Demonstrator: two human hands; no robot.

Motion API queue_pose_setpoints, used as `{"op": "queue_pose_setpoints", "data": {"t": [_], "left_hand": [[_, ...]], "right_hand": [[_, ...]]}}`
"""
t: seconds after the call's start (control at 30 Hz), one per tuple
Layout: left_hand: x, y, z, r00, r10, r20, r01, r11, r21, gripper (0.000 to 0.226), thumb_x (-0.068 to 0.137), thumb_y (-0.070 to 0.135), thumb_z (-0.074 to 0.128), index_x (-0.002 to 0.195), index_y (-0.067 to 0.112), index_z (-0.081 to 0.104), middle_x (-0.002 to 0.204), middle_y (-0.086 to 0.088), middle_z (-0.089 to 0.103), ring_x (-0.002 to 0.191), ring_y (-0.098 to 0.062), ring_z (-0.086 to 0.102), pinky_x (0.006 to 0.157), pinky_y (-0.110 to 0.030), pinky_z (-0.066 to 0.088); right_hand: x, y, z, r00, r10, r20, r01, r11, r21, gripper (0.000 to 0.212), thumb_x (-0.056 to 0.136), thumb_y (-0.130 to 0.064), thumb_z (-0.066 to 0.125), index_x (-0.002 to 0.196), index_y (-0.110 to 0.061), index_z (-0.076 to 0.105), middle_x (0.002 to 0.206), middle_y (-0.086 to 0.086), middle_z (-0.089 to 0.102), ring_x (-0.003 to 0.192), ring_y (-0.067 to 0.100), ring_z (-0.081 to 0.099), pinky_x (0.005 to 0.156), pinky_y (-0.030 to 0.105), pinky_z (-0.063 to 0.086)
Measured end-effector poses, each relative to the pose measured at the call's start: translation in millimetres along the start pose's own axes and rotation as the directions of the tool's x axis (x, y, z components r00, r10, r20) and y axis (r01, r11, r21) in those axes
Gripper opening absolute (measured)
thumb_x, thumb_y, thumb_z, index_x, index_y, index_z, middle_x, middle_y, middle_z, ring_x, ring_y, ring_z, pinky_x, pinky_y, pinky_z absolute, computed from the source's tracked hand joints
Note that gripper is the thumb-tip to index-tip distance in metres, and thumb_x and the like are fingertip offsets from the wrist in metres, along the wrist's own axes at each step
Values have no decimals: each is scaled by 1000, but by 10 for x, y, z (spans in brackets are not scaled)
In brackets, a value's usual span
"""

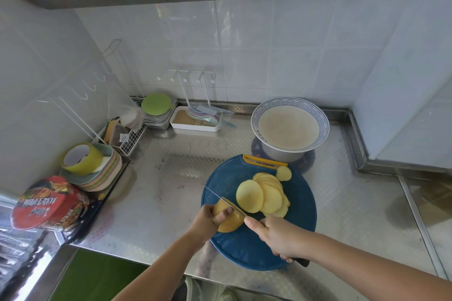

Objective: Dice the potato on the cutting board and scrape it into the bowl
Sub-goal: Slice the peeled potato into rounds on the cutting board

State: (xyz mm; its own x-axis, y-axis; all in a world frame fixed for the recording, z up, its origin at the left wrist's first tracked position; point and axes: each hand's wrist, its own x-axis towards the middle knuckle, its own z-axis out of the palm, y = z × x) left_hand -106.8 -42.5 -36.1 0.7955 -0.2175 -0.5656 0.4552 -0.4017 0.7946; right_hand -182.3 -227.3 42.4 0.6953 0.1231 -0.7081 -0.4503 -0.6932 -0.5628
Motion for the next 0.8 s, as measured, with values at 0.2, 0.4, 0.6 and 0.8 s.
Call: {"op": "queue_pose_setpoints", "data": {"t": [0.2,0.4,0.6,0.8], "left_hand": [[-8,-41,17,1000,-12,-28,11,1000,-29,61,74,48,68,116,9,46,107,-3,55,92,-11,55,64,-15,46],[48,-65,26,998,-13,-65,15,1000,26,64,79,45,69,123,7,43,119,-10,54,102,-18,54,66,-16,46],[42,-58,46,997,-9,-71,12,999,33,67,76,46,72,121,6,43,116,-7,54,99,-15,54,67,-14,46],[80,-67,11,999,-12,-52,14,999,36,79,66,57,71,121,7,44,119,-7,55,103,-17,56,78,-24,50]], "right_hand": [[-129,253,28,999,-40,-38,37,997,-69,56,96,-68,24,68,-20,29,57,-4,33,43,9,33,55,27,37],[-90,266,2,999,-25,-20,24,997,-77,58,95,-71,24,67,-21,27,56,-4,33,42,9,35,54,26,36],[-17,163,-22,999,43,22,-42,997,-69,61,93,-74,21,72,-17,34,53,1,40,37,12,38,46,24,40],[115,117,1,996,74,42,-73,997,-31,63,91,-76,21,73,-17,35,54,2,40,36,12,36,45,24,40]]}}
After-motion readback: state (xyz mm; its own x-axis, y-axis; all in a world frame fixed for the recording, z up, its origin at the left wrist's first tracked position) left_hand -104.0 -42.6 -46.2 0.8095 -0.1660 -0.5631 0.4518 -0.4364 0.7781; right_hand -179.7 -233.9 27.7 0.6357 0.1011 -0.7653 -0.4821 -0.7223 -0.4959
